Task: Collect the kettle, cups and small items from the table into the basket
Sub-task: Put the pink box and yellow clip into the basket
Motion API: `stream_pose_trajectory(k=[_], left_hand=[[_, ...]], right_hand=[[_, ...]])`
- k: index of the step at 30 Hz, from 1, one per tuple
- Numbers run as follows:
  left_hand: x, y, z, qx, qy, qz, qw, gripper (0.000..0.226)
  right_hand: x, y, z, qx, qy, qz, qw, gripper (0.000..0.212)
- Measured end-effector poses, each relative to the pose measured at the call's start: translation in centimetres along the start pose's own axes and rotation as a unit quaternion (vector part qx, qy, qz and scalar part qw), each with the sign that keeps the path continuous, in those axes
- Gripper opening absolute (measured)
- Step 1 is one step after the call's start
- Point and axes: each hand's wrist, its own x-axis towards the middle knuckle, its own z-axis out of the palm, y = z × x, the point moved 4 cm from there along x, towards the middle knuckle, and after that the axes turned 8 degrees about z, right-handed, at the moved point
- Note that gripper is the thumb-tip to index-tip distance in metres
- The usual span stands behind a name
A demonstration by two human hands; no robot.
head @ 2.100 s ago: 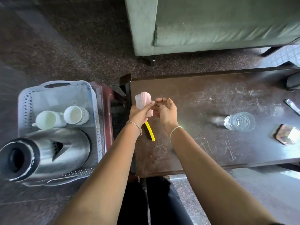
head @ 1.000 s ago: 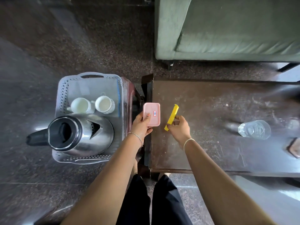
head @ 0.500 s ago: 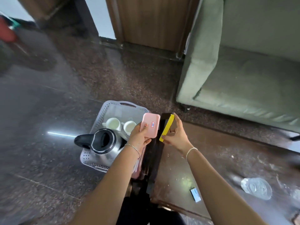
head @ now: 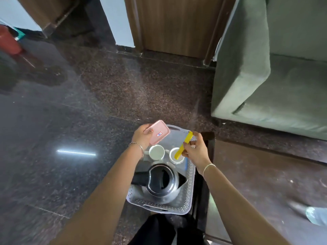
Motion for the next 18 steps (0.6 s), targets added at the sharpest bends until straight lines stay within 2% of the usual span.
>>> stream_pose_trajectory(k=[4,8,18], left_hand=[[3.3,-2.5,-1.9,0.112,-0.029,-0.006,0.993,0.030],[5.9,-3.9,-1.4,0.186,-0.065,0.011,0.980,0.028],[10.0,-5.3,1.0,0.352,-0.146,0.057,0.923,0.033]], right_hand=[[0.9,0.1,2.2,-0.014,0.034,-0.004,0.999,0.030],[1.9,0.8,2.9,-0.035,0.056,0.017,0.998,0.030],[3.2,2.7,2.2,-0.040,0.083,0.037,0.995,0.031]])
